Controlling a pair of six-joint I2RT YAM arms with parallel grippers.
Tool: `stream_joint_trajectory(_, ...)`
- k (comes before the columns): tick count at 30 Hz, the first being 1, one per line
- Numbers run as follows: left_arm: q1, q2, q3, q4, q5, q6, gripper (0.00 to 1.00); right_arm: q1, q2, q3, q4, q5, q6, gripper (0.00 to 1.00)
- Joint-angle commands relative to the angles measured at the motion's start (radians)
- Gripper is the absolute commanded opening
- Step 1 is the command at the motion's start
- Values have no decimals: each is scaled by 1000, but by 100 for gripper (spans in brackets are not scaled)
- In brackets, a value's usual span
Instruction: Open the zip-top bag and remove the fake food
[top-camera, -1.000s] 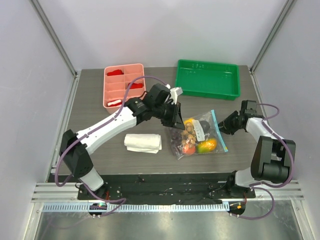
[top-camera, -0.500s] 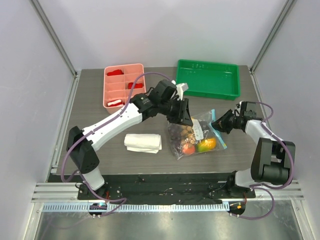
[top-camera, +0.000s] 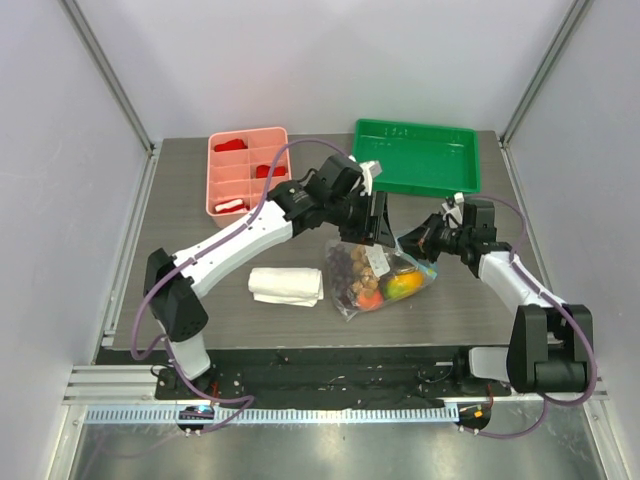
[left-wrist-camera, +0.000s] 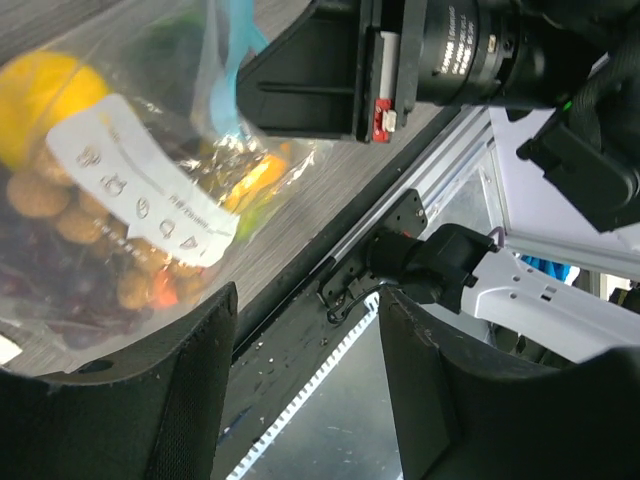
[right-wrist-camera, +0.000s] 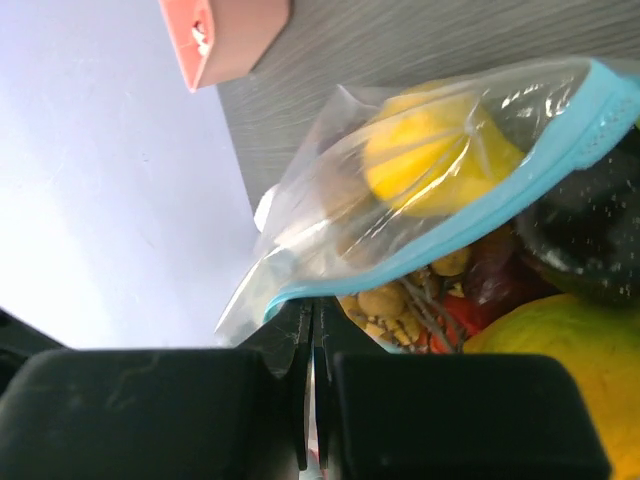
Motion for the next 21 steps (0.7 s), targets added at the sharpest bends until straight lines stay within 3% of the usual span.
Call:
stream_joint_trajectory(1,-4,19,51,-17,-1,-6,57,8,-65,32,23,28,56,6)
stream_joint_trajectory(3,-3,25,52,-21,4,-6,58,8,-45,35,-11,14,17,6)
stream_joint_trajectory(6,-3,42,71,-46,-20,5,58,19,-34,6,99,-56,59,6)
stream_joint_trajectory(8,-3,68,91,-63,-30,14,58,19,-45,22,86,-52,13,6)
stream_joint_trajectory(12,-3,111,143,-89,-21,20,57,-1,-51,95,-217,190,-99,10)
stream_joint_trajectory(21,-3,79,109,-92,-11,34,56,-110,-31,81,-382,390,-107,24)
